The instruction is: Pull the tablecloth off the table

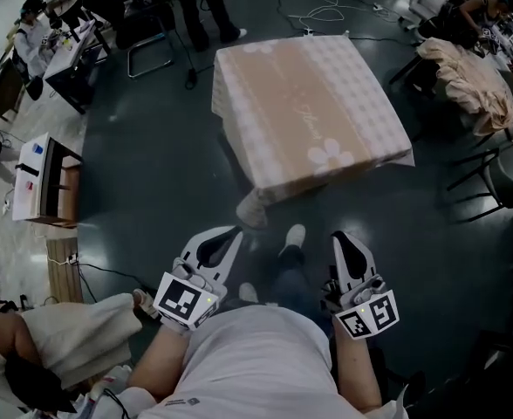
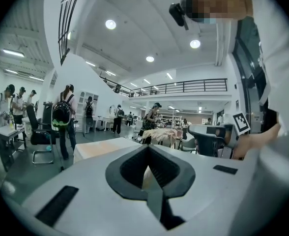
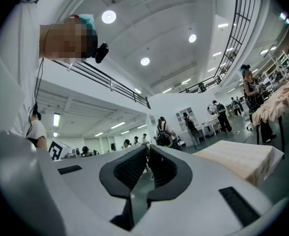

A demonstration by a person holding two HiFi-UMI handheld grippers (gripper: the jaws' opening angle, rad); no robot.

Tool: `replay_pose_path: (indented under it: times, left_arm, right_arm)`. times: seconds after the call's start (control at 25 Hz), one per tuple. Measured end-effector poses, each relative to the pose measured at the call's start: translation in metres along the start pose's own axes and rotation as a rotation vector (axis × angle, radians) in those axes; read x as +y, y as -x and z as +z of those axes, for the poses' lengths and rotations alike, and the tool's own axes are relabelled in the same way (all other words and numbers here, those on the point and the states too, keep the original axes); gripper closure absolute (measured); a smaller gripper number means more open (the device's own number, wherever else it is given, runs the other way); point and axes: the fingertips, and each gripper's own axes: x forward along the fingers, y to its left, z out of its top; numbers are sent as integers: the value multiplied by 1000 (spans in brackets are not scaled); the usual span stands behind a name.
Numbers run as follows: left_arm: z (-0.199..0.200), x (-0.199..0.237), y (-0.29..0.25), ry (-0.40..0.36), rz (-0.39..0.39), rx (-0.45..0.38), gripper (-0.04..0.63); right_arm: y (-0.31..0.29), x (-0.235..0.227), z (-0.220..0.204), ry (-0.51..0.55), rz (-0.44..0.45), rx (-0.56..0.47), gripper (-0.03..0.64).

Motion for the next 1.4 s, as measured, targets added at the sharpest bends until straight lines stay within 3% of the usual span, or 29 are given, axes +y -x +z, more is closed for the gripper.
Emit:
replay_pose_path:
  times: [0.6, 0.92, 1.16, 1.4]
  left_arm:
    - [12, 50, -119, -41, 124, 51, 586]
    - [29, 81, -176, -48, 255, 96, 584]
    - [37, 91, -214, -32, 324, 126, 584]
    - [38, 101, -235, -46, 345, 129, 584]
  right_arm:
    - [-101, -116, 9, -69, 117, 43, 580]
    - [-160, -177, 23, -125, 198, 71, 581]
    - [-188, -207, 31, -149, 260, 84, 580]
    - [-199, -222, 38, -148, 284, 95, 581]
